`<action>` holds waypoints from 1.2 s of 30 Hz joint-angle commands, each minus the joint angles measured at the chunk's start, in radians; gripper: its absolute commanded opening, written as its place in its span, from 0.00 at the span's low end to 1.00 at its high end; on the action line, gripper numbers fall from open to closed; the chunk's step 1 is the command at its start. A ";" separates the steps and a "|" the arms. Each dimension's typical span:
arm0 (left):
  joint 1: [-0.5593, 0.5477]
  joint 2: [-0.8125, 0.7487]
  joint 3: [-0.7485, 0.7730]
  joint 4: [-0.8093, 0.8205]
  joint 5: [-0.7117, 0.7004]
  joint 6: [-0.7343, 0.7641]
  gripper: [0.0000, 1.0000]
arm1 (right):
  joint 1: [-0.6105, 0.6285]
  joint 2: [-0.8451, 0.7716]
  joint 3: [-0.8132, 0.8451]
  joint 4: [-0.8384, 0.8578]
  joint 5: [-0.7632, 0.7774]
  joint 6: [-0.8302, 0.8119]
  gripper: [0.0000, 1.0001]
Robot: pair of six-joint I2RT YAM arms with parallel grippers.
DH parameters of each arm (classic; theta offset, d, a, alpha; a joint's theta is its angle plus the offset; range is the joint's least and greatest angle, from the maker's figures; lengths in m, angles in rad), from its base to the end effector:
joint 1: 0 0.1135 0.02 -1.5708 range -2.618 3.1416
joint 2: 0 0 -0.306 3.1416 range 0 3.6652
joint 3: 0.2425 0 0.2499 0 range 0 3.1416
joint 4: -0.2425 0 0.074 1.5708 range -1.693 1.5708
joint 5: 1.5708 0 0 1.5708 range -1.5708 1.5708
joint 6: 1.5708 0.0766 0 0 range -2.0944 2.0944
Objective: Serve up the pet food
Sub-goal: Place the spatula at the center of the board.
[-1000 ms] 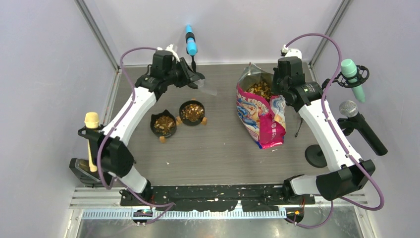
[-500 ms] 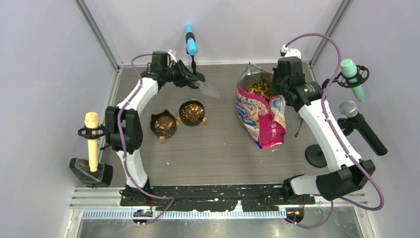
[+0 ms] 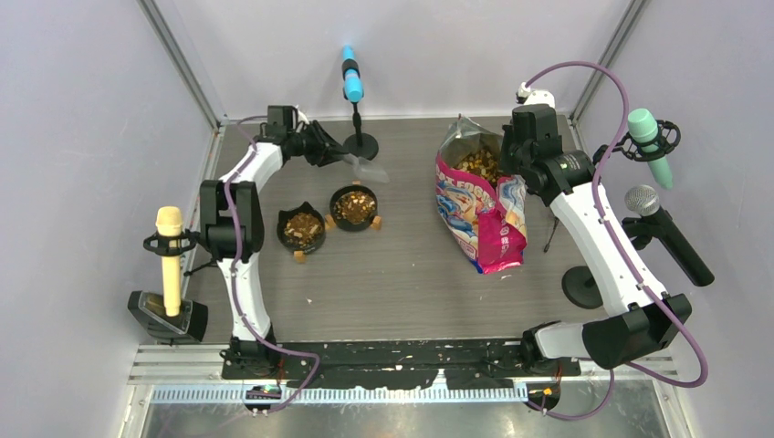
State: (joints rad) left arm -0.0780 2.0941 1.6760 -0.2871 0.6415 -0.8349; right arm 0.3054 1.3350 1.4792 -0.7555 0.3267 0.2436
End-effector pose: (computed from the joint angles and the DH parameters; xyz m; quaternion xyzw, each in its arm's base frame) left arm 0.5169 -0.0864 0.2471 -0.1954 0.8494 -0.4323 0.2311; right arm 0.2935 0.0667 0.4212 0.0480 0.8772 -0.0154 0.4775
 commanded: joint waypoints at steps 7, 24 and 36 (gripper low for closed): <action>0.004 0.031 -0.067 0.281 -0.001 -0.133 0.22 | 0.000 0.017 0.037 -0.020 -0.026 0.010 0.05; 0.005 -0.057 -0.072 -0.118 -0.367 0.141 0.66 | 0.000 0.020 0.044 -0.029 -0.035 0.006 0.05; -0.045 -0.222 -0.037 -0.301 -0.614 0.301 0.76 | 0.000 0.018 0.034 -0.023 -0.048 0.008 0.05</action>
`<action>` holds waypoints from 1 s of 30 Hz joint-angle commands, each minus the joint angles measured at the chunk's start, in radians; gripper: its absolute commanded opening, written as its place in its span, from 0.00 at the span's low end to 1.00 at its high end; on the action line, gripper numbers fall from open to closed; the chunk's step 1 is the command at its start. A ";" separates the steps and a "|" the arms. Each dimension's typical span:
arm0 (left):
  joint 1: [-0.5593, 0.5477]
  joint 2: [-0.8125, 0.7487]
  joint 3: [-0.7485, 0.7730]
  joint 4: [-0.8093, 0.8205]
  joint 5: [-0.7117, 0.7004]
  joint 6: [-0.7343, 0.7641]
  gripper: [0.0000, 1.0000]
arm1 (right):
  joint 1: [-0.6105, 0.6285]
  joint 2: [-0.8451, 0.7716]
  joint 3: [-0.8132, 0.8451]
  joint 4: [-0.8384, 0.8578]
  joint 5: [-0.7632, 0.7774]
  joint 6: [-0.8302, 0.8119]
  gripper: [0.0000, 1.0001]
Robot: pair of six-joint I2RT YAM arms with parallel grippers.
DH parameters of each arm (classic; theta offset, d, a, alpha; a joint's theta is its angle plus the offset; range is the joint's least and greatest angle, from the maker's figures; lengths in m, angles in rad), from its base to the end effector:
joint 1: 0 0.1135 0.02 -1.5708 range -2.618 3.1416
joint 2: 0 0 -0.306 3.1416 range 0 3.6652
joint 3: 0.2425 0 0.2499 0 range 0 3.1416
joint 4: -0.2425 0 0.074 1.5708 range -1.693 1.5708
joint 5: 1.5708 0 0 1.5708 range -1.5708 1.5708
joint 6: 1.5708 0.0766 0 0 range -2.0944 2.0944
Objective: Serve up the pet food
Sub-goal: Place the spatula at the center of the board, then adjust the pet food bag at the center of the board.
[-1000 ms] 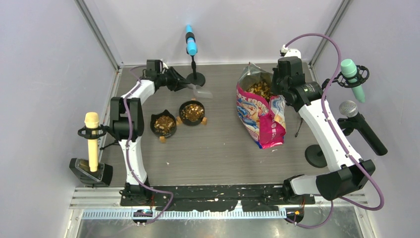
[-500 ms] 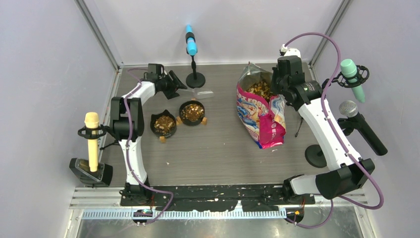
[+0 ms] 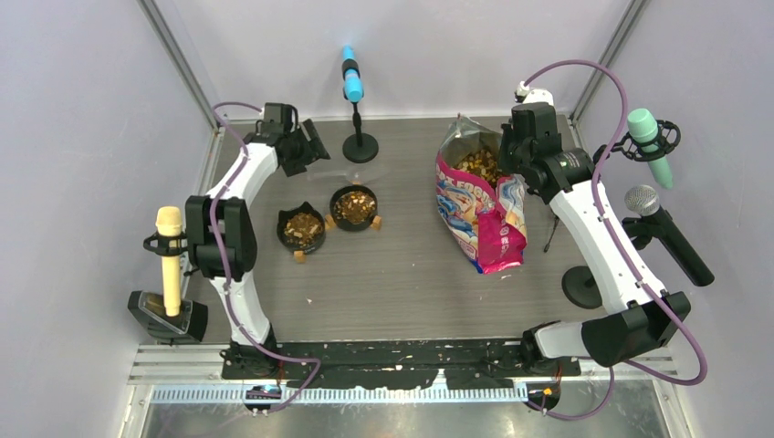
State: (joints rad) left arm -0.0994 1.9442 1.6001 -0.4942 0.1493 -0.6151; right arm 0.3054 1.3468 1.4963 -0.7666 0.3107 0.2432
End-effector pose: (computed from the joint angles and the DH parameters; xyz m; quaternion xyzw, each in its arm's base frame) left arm 0.4769 -0.0590 0.2617 -0.2116 0.9071 -0.1901 0.3102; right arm 0.2958 0.0687 0.4223 0.0437 0.8795 -0.0095 0.4737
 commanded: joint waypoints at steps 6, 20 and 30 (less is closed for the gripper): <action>-0.038 -0.137 -0.018 -0.065 -0.137 0.091 0.80 | 0.000 -0.002 0.004 -0.008 -0.042 0.008 0.05; -0.476 -0.521 -0.162 0.198 0.041 0.280 0.78 | 0.000 -0.001 0.037 -0.006 -0.116 0.032 0.05; -0.776 -0.452 -0.028 0.244 -0.028 0.300 0.83 | 0.000 -0.027 0.061 -0.010 -0.181 0.053 0.05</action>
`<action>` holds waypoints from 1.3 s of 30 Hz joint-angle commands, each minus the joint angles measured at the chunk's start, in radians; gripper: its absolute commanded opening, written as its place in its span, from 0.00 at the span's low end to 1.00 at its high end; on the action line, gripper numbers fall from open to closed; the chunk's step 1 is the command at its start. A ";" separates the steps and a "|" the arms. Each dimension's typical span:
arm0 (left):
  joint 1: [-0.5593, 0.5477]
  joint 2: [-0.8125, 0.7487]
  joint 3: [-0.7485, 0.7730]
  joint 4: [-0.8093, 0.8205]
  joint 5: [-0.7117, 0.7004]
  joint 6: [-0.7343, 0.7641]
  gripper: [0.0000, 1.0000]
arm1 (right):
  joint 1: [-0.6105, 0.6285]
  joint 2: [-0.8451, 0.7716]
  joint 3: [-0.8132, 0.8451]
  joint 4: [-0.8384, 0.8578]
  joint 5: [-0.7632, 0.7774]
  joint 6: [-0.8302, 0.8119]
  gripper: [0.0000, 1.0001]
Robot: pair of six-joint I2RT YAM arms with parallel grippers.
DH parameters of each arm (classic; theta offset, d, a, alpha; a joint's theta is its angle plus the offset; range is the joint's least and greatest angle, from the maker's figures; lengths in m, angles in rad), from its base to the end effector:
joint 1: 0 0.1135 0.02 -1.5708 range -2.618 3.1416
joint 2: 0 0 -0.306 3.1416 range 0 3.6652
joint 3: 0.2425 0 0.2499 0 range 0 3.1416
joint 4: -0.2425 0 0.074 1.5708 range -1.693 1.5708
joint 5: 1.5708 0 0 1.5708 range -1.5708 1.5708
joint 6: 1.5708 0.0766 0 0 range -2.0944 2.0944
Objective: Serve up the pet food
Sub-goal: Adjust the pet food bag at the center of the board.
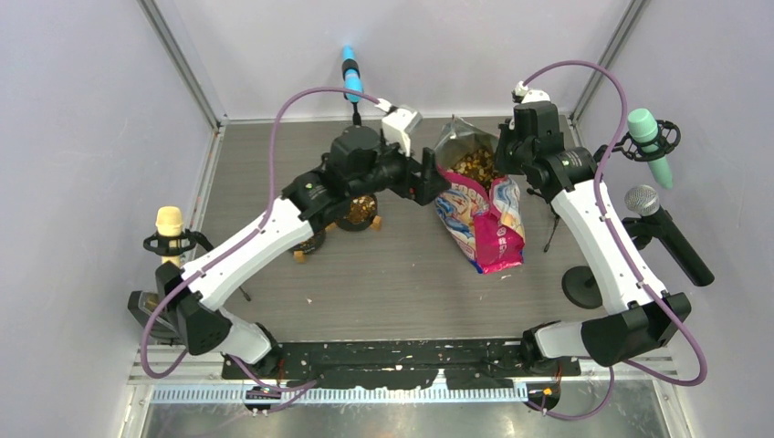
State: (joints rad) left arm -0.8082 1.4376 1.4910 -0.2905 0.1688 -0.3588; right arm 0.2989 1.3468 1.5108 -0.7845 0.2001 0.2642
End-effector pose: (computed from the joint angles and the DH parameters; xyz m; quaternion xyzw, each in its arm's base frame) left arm 0.2420 -0.2719 0.4545 0.2253 0.7517 -0.3948 0.4778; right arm 0.2939 0.0746 0.4240 0.0303 0.8854 0.0411 0.4619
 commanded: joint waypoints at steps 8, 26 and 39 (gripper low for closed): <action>-0.169 0.116 0.167 -0.027 -0.114 0.000 0.87 | 0.006 -0.030 0.041 -0.009 -0.049 0.036 0.05; -0.324 0.334 0.435 -0.323 -0.400 -0.145 0.97 | 0.006 -0.006 0.071 -0.026 -0.040 -0.045 0.05; -0.362 0.446 0.496 -0.278 -0.650 -0.258 0.77 | -0.011 -0.013 0.130 -0.148 -0.051 -0.020 0.05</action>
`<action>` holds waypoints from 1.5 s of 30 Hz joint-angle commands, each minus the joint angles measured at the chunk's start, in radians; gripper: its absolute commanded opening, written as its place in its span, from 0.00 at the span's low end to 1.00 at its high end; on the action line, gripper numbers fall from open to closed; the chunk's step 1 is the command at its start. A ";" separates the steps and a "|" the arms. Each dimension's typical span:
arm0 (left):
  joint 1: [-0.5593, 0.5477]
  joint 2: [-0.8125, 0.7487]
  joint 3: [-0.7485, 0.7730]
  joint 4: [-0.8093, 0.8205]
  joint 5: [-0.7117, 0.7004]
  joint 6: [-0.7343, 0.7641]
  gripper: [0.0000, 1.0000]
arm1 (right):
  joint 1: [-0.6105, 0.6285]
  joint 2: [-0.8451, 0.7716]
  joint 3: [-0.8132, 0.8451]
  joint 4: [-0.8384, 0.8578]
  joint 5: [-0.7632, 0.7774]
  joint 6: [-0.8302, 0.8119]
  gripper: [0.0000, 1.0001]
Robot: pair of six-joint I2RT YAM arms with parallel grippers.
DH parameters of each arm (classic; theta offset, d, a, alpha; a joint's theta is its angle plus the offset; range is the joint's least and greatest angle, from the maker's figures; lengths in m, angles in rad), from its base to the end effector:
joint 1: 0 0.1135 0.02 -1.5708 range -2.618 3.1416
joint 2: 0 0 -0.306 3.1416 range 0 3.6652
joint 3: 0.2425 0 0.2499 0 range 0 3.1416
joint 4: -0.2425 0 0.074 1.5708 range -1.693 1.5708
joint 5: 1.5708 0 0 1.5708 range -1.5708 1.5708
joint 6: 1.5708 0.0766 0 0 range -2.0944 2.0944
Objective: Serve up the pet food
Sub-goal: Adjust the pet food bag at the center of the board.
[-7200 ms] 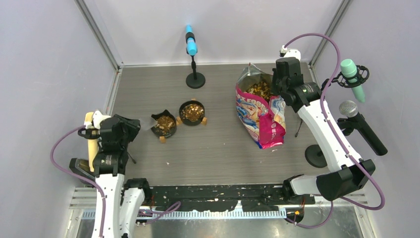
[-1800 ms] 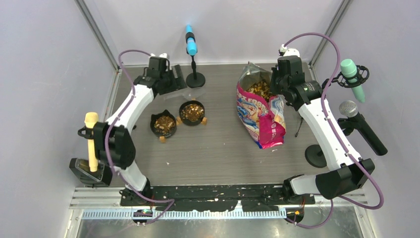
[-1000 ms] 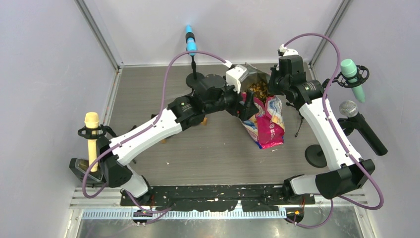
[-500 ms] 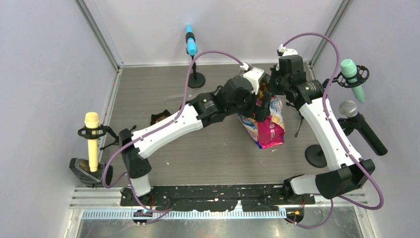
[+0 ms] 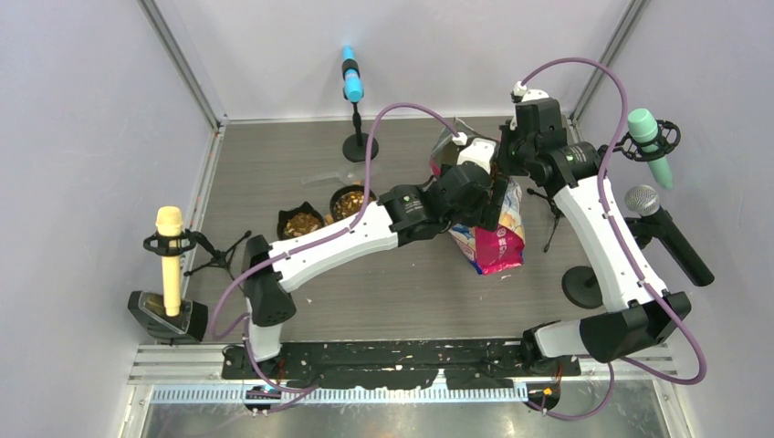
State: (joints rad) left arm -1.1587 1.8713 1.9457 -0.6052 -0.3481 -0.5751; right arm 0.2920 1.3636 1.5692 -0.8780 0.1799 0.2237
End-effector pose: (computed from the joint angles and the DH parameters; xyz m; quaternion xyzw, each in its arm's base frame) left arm 0.2138 -0.4238 0.4098 0.1635 0.8433 -0.2758 0.4313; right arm 0.2904 0.0730 0.4282 0.0084 0.8980 0.0320 0.4388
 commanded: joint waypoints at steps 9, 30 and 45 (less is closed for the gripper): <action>-0.031 -0.006 0.001 0.190 -0.219 0.011 0.76 | -0.012 -0.021 0.079 -0.070 -0.048 0.027 0.05; -0.033 -0.025 -0.015 0.191 -0.120 0.195 0.00 | -0.039 -0.025 0.054 -0.053 -0.089 0.038 0.23; 0.030 -0.326 -0.381 0.253 0.303 0.469 0.00 | -0.094 0.094 0.157 0.009 -0.147 0.034 0.59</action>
State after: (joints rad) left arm -1.1187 1.6363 1.5822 -0.3286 -0.2054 -0.2249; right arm 0.2195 1.4193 1.6615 -0.9325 0.0505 0.2623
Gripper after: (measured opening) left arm 0.028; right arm 0.579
